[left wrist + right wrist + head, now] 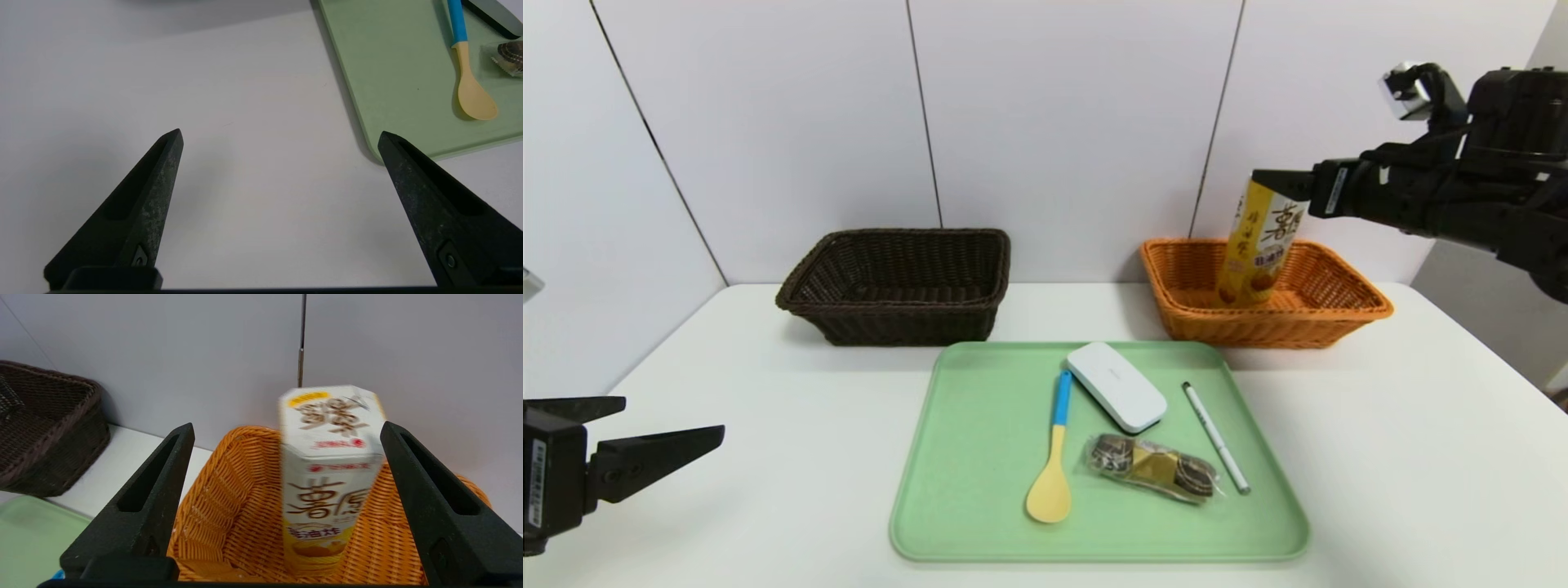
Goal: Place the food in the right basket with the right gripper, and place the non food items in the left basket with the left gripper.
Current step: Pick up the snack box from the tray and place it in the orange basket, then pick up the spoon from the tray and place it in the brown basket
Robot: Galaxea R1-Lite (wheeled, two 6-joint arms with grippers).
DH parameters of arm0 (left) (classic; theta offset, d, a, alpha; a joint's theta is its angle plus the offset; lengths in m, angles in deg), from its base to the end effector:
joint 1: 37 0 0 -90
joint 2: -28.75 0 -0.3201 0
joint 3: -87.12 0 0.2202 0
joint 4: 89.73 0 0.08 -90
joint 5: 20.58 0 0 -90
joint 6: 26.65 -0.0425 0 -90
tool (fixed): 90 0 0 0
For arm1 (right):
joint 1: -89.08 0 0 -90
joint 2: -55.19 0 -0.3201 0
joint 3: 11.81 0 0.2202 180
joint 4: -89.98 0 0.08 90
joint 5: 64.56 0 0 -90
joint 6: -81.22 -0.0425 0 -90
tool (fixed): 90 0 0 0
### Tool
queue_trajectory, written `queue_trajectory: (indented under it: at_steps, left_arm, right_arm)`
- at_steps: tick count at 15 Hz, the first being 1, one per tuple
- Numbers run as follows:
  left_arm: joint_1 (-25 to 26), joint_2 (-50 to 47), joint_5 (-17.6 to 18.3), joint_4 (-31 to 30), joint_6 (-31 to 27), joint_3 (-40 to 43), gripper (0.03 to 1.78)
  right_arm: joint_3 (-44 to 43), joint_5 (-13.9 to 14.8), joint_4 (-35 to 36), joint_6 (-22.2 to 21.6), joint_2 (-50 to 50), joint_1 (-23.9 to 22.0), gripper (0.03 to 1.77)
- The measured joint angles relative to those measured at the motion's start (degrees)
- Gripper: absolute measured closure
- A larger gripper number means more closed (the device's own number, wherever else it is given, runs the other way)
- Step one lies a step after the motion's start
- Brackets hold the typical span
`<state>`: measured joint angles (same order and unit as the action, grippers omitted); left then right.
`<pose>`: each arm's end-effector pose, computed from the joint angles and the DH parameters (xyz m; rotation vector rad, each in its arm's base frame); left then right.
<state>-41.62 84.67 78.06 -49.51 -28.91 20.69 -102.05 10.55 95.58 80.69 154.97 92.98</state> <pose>0.1421 -0.0179 0.2448 0.0202 0.5148 -0.2364 0.3907 0.0376 0.2706 0.0158 0.0703 0.3275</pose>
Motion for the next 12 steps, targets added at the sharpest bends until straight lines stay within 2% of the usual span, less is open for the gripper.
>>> queue_trajectory:
  at_steps: [2,9,12]
  left_arm:
    - [0.0,-0.4,0.0,0.0,0.2,0.4,0.12]
    - [0.0,-1.3,0.3,-1.0,-0.3,0.5,0.12]
    - [0.0,-1.1,0.3,-0.9,-0.4,0.5,0.12]
  right_arm:
    - [0.2,0.1,-3.4,-0.4,-3.5,-1.6,0.19]
    - [-1.3,0.0,-14.1,-0.4,-14.8,-11.2,0.13]
    - [-1.5,-0.2,-22.7,-0.2,-19.8,-13.6,0.12]
